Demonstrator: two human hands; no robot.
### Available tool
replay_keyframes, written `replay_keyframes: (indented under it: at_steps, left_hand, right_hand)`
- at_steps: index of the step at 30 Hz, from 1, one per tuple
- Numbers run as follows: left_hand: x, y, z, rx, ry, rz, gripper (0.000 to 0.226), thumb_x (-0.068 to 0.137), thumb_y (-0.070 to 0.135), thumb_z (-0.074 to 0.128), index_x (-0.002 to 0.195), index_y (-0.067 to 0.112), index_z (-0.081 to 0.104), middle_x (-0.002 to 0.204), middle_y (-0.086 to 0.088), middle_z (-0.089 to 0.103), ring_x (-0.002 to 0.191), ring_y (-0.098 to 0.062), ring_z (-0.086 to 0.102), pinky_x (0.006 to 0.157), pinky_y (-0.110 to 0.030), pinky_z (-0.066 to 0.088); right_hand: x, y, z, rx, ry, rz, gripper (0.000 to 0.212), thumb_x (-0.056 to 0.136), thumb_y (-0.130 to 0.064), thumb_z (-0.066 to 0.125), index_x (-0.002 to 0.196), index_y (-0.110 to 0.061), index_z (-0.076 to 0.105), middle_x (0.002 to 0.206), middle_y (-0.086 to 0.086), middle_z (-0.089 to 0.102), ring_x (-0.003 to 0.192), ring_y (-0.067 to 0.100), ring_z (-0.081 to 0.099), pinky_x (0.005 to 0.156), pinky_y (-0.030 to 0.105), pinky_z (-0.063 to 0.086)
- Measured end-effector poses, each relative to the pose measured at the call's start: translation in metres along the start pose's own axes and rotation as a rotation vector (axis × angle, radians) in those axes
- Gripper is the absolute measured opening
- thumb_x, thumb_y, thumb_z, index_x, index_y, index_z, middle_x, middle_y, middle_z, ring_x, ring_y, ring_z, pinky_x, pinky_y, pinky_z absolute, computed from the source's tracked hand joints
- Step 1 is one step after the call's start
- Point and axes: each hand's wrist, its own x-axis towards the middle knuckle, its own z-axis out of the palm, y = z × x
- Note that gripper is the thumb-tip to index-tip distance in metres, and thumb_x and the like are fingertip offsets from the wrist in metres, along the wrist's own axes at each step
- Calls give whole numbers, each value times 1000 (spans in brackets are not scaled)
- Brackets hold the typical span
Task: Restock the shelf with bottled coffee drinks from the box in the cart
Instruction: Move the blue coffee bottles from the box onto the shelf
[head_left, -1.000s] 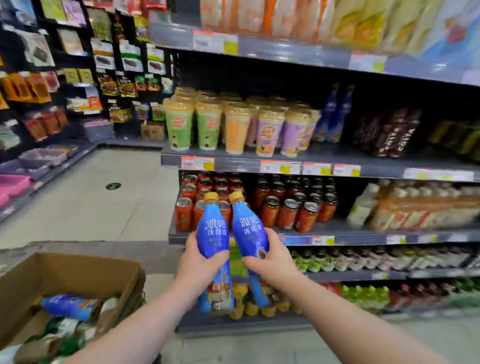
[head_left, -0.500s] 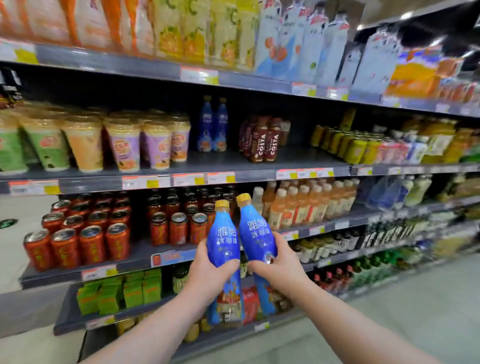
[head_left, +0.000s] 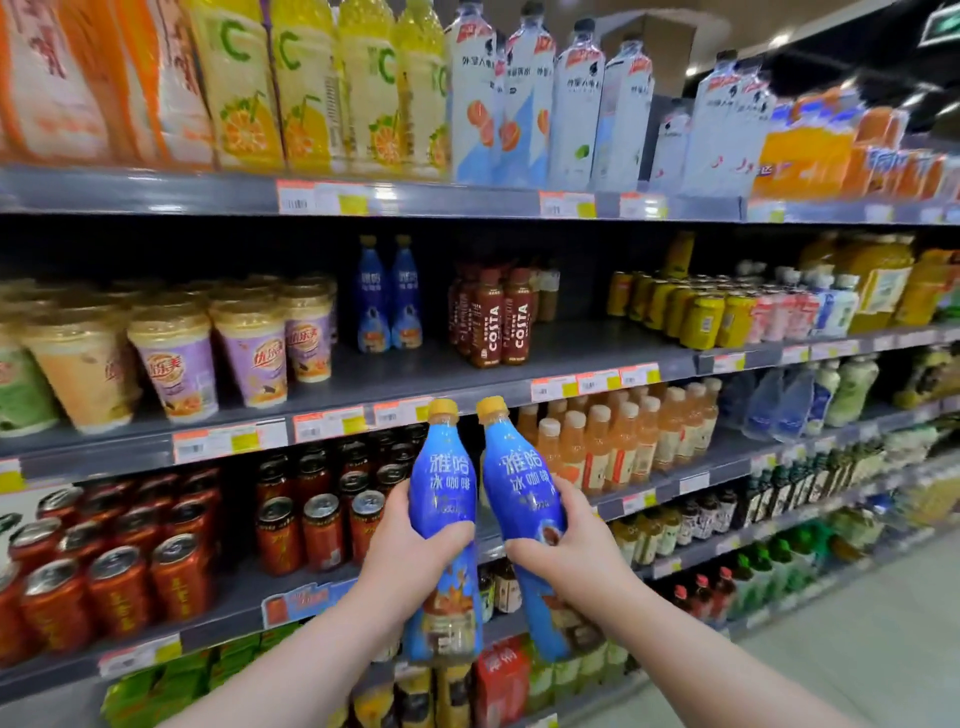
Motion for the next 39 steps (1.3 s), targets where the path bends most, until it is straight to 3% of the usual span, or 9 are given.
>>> replay_keyframes:
  at_steps: [3, 11, 16, 21, 25, 28, 32, 36, 39]
  left_hand:
    - [33, 7, -5, -11, -14, 21, 62, 63, 28, 74, 117, 30, 44, 103, 7, 63, 89, -10, 63, 70, -26, 49]
    - [137, 36, -34, -89, 14, 89, 61, 61, 29, 72, 114, 32, 42, 102, 9, 62, 92, -15, 64, 86, -40, 52]
    - [189, 39, -61, -120, 73, 115, 62, 61, 30, 73, 117, 33, 45, 102, 8, 64, 89, -15, 65, 75, -34, 51]
    - [223, 34, -83, -148, 127, 121, 63, 55, 31, 68, 115, 30, 50, 102, 3, 68, 87, -17, 67, 76, -36, 54]
    - [242, 38, -92, -174, 150, 119, 62, 55, 29, 69, 114, 31, 50, 98, 2, 67, 86, -20, 67, 74, -36, 53]
    - [256, 41, -95, -137, 164, 123, 47, 64, 26, 77, 102, 34, 50, 100, 2, 66, 86, -18, 66, 72, -33, 52]
    - [277, 47, -91, -67, 172, 166, 61, 58, 33, 73, 114, 32, 48, 103, 9, 65, 92, -11, 65, 80, -32, 53]
    - [302, 52, -81, -38, 220, 228, 67, 53, 36, 73, 114, 38, 46, 104, 11, 66, 92, -7, 66, 85, -32, 53]
    - [320, 56, -73, -42, 274, 263, 65, 67, 17, 81, 114, 39, 41, 101, 19, 62, 89, 2, 60, 87, -27, 47]
  right_hand:
    - [31, -9, -3, -31, 1, -24, 56, 75, -17, 73, 117, -34, 40, 104, -12, 59, 86, -1, 60, 57, 7, 46]
    - [152, -47, 19, -17, 51, -64, 58, 71, -20, 77, 119, -29, 46, 103, -8, 63, 89, 9, 64, 75, 26, 56]
    - [222, -68, 43, 5, 73, -90, 48, 75, -18, 74, 115, -23, 48, 101, -1, 60, 76, 6, 57, 47, 6, 42]
    - [280, -78, 64, 31, 86, -103, 48, 76, -19, 73, 114, -25, 44, 93, -9, 57, 80, 9, 58, 62, 19, 48]
    - [319, -85, 77, 28, 73, -142, 48, 77, -17, 73, 113, -25, 42, 85, -13, 55, 71, 0, 54, 50, 8, 42]
    - [349, -86, 90, 19, 115, -185, 59, 73, -15, 76, 122, -22, 43, 86, -12, 59, 72, -1, 57, 58, 6, 46]
    - [385, -81, 106, -55, 147, -196, 68, 59, -39, 78, 115, -41, 40, 103, -3, 67, 89, 24, 66, 80, 45, 56]
    - [408, -77, 108, -23, 117, -214, 68, 70, -14, 81, 127, -16, 42, 112, 4, 64, 93, 19, 61, 84, 29, 48]
    - [420, -71, 106, -6, 70, -237, 72, 71, -12, 81, 129, -11, 39, 114, 2, 59, 96, 13, 55, 80, 20, 39]
